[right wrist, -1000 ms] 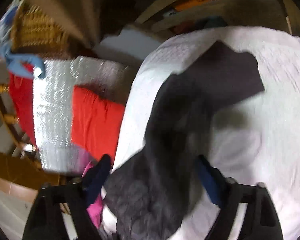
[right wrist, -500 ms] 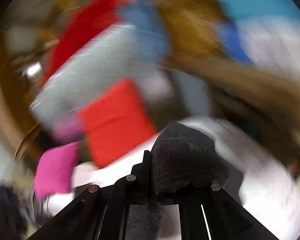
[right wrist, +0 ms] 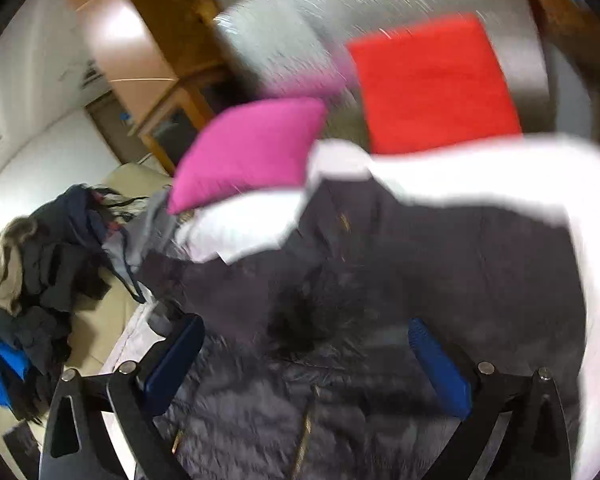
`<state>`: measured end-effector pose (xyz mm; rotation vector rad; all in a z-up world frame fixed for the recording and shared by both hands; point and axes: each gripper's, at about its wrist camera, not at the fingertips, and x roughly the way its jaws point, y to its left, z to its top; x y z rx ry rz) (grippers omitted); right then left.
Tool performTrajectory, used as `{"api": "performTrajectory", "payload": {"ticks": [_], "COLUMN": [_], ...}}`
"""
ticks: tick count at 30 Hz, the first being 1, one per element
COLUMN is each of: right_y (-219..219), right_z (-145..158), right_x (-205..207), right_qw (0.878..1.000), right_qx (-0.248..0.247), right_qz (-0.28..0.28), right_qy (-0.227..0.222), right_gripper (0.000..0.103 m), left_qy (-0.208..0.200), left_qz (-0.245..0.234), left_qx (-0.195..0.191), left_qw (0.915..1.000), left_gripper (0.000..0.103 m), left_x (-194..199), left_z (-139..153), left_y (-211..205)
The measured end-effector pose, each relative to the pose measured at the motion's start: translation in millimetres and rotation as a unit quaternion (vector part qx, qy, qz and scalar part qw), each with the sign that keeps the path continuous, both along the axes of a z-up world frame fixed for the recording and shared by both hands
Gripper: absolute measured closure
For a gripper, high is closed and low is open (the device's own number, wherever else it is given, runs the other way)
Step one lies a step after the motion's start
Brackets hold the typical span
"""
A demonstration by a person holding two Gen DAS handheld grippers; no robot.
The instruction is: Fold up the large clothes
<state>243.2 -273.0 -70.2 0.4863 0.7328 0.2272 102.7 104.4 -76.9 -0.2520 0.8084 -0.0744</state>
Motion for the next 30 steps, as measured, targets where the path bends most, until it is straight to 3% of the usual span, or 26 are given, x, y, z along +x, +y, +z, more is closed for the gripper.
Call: {"api": "performTrajectory", "payload": {"ticks": [3,7,11,16,20,21,22,23,25,30], "right_y": [-40.8,-80.5,-108.9,-132.2,-151.3,-157.8,-163.7,-171.6,-185.0,-216.7], "right_z": [-21.6,-42.8,-54.5,-47.1,-40.2,-40.0,-40.4,-41.9,-47.2,-66.0], "right_x": [-26.1,-46.3,-76.4,-108.5,-108.7,-104.8,-101.7,-94.8,-74.6,-4.8], "right_qw": [0.998,0.994,0.990,0.989,0.989,0.989,0.988,0.986,0.983,0.970], "right_qx": [0.044,0.074,0.113,0.116,0.101,0.099,0.102,0.108,0.123,0.169], "right_qz": [-0.036,-0.077,-0.087,-0.093,-0.105,-0.110,-0.114,-0.121,-0.128,-0.151], "right_qy": [0.012,0.020,0.024,0.010,0.017,0.020,0.024,0.030,0.044,0.086], "right_gripper": [0.000,0.000,0.000,0.000,0.000,0.000,0.000,0.000,0.000,0.000], "left_qy": [-0.002,0.005,0.031,0.091,0.140,0.151,0.162,0.180,0.175,0.073], "left_qz": [-0.013,-0.053,-0.089,-0.045,-0.019,-0.013,-0.007,-0.004,-0.010,-0.048], "left_qx": [-0.001,-0.031,-0.046,-0.070,-0.126,-0.145,-0.148,-0.129,-0.123,-0.078], "left_qw": [0.9999,0.9981,0.9945,0.9924,0.9820,0.9779,0.9755,0.9751,0.9767,0.9931], "left_gripper": [0.000,0.000,0.000,0.000,0.001,0.022,0.061,0.074,0.086,0.088], "left_x": [15.2,51.5,116.6,197.3,236.6,243.4,249.4,256.0,257.4,231.3], "left_z": [9.1,16.4,9.8,-25.5,-58.9,-66.8,-72.0,-78.2,-78.6,-38.8], "left_y": [-10.6,-38.6,-77.2,-92.0,-85.0,-82.1,-81.8,-83.4,-85.8,-93.8]}}
